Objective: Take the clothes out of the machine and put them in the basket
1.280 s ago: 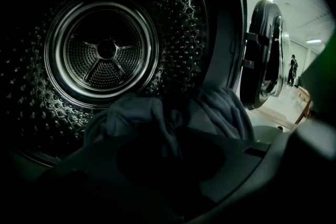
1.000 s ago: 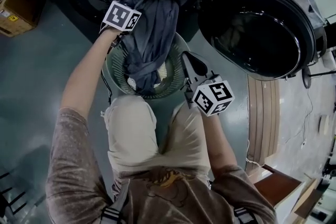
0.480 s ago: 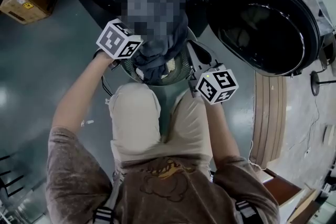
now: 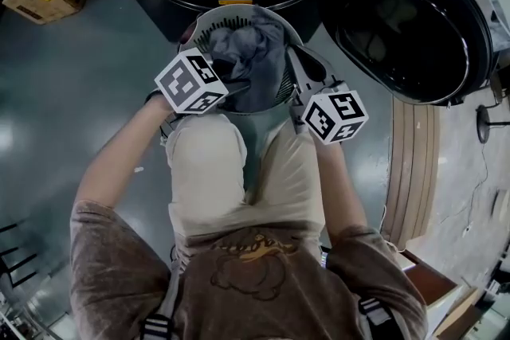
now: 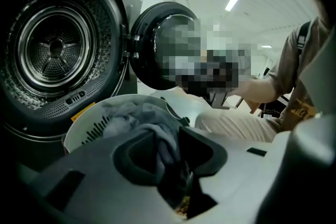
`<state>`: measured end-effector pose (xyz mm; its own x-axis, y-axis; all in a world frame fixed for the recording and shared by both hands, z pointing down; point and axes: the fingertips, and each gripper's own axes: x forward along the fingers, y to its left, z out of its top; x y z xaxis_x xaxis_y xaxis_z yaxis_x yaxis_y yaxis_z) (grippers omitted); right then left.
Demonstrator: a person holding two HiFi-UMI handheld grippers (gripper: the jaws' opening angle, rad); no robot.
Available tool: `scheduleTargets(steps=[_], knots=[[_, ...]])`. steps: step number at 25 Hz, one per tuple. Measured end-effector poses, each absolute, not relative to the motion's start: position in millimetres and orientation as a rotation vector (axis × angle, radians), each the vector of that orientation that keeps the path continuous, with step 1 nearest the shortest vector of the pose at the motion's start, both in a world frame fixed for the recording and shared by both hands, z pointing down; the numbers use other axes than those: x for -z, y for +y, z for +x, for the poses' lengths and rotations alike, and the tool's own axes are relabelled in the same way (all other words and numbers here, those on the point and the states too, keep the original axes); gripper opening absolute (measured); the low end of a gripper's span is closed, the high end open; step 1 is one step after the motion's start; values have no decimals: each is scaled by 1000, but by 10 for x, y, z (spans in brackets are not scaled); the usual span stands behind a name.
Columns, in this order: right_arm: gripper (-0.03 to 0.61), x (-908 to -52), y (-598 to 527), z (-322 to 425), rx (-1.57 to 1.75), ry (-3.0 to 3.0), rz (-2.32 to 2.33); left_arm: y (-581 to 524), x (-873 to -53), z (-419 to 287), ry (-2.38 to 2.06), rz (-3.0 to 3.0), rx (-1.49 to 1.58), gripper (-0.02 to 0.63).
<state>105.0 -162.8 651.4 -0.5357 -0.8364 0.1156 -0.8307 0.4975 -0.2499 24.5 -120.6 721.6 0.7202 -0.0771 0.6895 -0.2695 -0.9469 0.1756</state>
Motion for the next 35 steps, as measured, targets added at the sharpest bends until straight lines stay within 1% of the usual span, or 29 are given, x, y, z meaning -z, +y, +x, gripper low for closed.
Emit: scheduleTargets(steps=[1, 3, 6, 12, 17, 19, 22, 29, 30, 35], knots=[[-3, -6513, -1628, 1045, 432, 2702, -1500, -1229, -7222, 224, -302, 2666, -1044, 134], [-3, -6518, -1634, 1033, 432, 2706, -1496, -1312, -7184, 176, -370, 2660, -981, 213], [-3, -6527, -1661, 1021, 434, 2710, -1498, -1450, -7101, 104, -456, 2654, -890, 216], [-3, -6519, -1800, 952, 479, 2745, -1521, -1704, -7005, 11, -532, 2645, -808, 232], [-3, -6191, -1948, 789, 563, 2801, -1507, -1978, -6534, -89, -609, 2661, -724, 234], [-3, -5902, -1967, 710, 597, 2825, -1499, -2037, -6206, -140, -639, 2664, -693, 236], [-3, -5331, -1986, 622, 631, 2848, -1493, -2138, -5578, -251, -741, 2673, -655, 222], [-3, -3663, -1990, 505, 660, 2866, -1471, -2143, -3866, -534, -824, 2643, -597, 209], [-3, -3416, -1981, 508, 662, 2864, -1471, -2122, -3600, -563, -831, 2639, -584, 199], [-3, -2233, -1914, 480, 667, 2821, -1485, -1989, -2345, -698, -869, 2620, -480, 195]])
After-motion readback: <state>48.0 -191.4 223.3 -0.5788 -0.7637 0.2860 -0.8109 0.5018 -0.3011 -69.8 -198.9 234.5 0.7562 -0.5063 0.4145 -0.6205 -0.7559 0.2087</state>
